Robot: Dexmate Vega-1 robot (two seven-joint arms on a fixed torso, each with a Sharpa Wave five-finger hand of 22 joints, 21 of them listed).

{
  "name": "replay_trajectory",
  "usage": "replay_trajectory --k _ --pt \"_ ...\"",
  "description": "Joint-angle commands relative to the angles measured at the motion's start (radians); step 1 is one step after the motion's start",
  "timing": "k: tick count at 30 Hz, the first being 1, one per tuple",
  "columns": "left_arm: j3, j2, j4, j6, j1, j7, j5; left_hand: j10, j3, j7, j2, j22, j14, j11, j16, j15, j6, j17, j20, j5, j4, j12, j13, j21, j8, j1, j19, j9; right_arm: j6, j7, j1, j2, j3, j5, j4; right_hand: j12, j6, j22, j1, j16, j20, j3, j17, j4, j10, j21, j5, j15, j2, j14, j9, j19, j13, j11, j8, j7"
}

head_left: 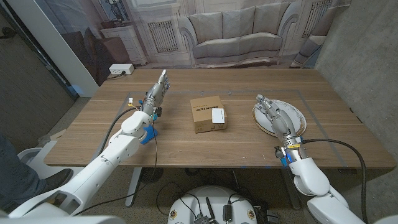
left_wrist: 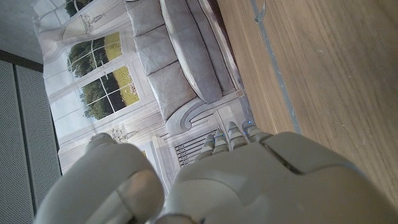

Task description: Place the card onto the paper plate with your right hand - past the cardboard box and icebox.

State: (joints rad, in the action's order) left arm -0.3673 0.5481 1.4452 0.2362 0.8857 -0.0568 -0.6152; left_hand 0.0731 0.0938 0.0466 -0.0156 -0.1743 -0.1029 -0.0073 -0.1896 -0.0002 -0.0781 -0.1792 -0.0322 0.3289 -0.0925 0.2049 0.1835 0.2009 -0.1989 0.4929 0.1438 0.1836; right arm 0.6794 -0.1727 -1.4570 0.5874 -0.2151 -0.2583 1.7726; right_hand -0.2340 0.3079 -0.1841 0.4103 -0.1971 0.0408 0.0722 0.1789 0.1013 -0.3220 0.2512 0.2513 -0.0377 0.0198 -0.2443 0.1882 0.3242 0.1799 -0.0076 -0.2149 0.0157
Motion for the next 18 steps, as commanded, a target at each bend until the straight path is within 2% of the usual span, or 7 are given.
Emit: replay_trajectory --k 1,10,18 --pt "0.005 0.008 0.036 -0.007 0.028 -0.025 0.004 0.008 0.0 0.0 -0.003 -0.006 -0.015 -0.001 0.004 0.002 -0.011 -0.002 -0.034 -0.003 0.006 -0.003 0.004 -0.004 0.003 0.008 0.01 0.002 0.037 -0.044 -0.018 -0.027 0.011 0.09 -0.019 -0.011 0.022 -0.002 0.02 -0.009 0.048 0.003 0.003 0.015 -0.031 0.005 -0.003 -0.008 -0.001 -0.027 0.004 0.026 0.005 -0.02 -0.009 -0.02" --pt "0.005 0.004 0.037 -0.006 0.028 -0.036 0.01 0.001 0.001 -0.004 -0.005 -0.006 -0.01 -0.004 0.002 -0.008 -0.004 -0.002 -0.058 -0.005 0.009 0.0 0.004 -0.001 0.001 0.015 0.003 0.002 0.047 -0.072 -0.021 -0.042 0.019 0.171 -0.018 -0.014 0.039 -0.003 0.028 -0.009 0.054 0.004 0.004 0.019 -0.048 0.005 -0.005 -0.016 -0.001 -0.044 0.005 0.04 0.005 -0.032 -0.011 -0.035" --pt "0.004 0.004 0.037 -0.015 0.02 -0.036 0.011 -0.001 0.002 -0.004 -0.006 -0.005 -0.01 -0.005 0.002 -0.008 -0.004 -0.002 -0.06 -0.006 0.01 0.0 0.004 -0.001 0.001 0.018 0.003 0.002 0.057 -0.141 -0.027 -0.076 0.037 0.306 -0.02 -0.017 0.052 -0.003 0.037 -0.008 0.055 0.006 0.004 0.022 -0.062 0.006 -0.005 -0.021 0.001 -0.054 0.005 0.05 0.005 -0.041 -0.012 -0.044"
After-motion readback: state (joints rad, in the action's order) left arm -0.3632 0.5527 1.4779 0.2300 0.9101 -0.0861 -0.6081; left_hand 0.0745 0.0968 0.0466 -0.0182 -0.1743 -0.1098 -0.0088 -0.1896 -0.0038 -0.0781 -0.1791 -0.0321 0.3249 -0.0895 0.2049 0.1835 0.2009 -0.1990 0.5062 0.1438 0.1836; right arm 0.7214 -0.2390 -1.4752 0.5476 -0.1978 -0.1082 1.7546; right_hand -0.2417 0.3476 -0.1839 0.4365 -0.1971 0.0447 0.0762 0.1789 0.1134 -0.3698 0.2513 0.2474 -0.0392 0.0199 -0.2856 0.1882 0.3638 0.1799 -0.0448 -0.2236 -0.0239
